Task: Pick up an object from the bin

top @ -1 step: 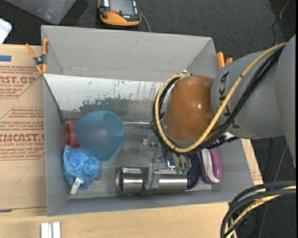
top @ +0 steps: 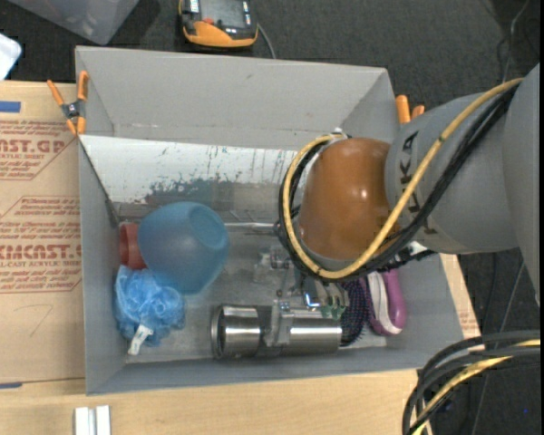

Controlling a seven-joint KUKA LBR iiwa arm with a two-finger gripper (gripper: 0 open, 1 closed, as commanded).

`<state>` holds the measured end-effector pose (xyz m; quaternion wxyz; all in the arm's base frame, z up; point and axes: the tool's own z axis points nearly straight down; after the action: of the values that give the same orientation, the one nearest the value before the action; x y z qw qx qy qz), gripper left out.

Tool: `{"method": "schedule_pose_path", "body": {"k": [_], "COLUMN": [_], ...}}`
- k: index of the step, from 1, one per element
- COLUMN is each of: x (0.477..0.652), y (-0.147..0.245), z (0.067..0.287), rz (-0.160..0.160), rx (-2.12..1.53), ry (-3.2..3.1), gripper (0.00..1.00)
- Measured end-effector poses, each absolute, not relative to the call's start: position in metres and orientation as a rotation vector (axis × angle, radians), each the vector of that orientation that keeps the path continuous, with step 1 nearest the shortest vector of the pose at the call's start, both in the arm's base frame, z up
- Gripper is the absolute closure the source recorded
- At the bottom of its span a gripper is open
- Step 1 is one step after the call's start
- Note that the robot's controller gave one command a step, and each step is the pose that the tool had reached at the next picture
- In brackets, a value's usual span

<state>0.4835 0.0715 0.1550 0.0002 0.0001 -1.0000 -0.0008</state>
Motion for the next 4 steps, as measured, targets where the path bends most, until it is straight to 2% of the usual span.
{"method": "schedule_pose_path", "body": {"k": [1, 2, 3, 4], "x": [0.480, 0.507, 0.483, 0.483], "y": [0.050, 0.057, 0.053, 0.054], "z": [0.136, 0.136, 0.093, 0.092], "rz": [-0.003, -0.002, -0.009, -0.008], "rx": [0.568, 0.049, 0.251, 0.218], "ry": [-3.089, -3.140, -3.117, -3.123], "gripper": [0.00, 0.00, 0.00, 0.00]}}
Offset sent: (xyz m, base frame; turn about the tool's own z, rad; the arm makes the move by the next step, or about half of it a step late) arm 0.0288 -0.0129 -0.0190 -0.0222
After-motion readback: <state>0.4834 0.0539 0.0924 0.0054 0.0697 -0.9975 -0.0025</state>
